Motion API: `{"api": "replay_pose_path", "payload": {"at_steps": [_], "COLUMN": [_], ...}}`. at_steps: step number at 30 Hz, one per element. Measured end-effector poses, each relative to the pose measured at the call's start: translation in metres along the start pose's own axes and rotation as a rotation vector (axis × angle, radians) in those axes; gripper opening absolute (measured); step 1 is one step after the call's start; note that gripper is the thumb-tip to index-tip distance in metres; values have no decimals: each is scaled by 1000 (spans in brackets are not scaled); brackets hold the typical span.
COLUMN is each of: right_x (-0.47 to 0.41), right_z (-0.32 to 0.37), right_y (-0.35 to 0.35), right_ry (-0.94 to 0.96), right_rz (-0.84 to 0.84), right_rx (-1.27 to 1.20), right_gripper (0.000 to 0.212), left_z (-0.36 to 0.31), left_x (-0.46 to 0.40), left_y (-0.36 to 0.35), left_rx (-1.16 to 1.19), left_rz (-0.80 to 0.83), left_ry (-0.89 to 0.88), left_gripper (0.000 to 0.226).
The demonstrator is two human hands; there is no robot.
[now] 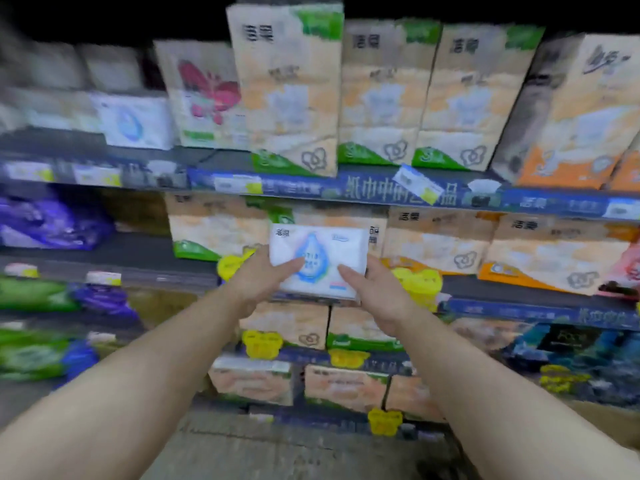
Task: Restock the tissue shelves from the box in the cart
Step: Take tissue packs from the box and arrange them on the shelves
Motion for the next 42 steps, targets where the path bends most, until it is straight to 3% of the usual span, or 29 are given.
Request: {"api": "replay_pose_path", "payload": {"at_steps": [5,10,13,14,16,18,22,26,33,42], "right_x": [-29,-54,-70,-77,-92,-109,-152,-199,-250,-299], "right_z": [36,79,101,106,117,126,143,165,178,178], "right_y": [-171,-273,-311,-321,-338,-352,-364,-365,-373,-396], "right_ry": [82,152,173,182,209,237,264,297,287,276], "right_rz": [135,191,209,213,218,208,159,88,80,-165], "right_rx": [34,40,80,100,149,177,168,260,371,441], "right_gripper": [29,23,22,20,24,30,29,32,34,38], "left_z": [3,-1,3,6,7,5,-7,-19,-17,-10], "left_x": [48,69,70,67,59,44,4,-47,-111,-185], "left_y": [177,281,323,337,358,379,409,431,457,493], "left_rx": [-86,21,58,63,48,0,-16,-49,-48,-133], "left_rz": [-188,-303,-345,-355,-369,-412,-442,-449,-441,-421], "left_ry": [-22,-18,-5,-8,-26,-36,-79,-100,-75,-98], "left_gripper": [23,17,51,48,38,50,22,40,23,36]}}
Point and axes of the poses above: each hand's wrist, its own x-axis away from the middle knuckle, its own y-axis out of the back of the hand, z = x × y, the point moved 5 cm from there along -x, towards the middle knuckle, and after that the axes turned 3 degrees about -x, right-handed, at the moved point
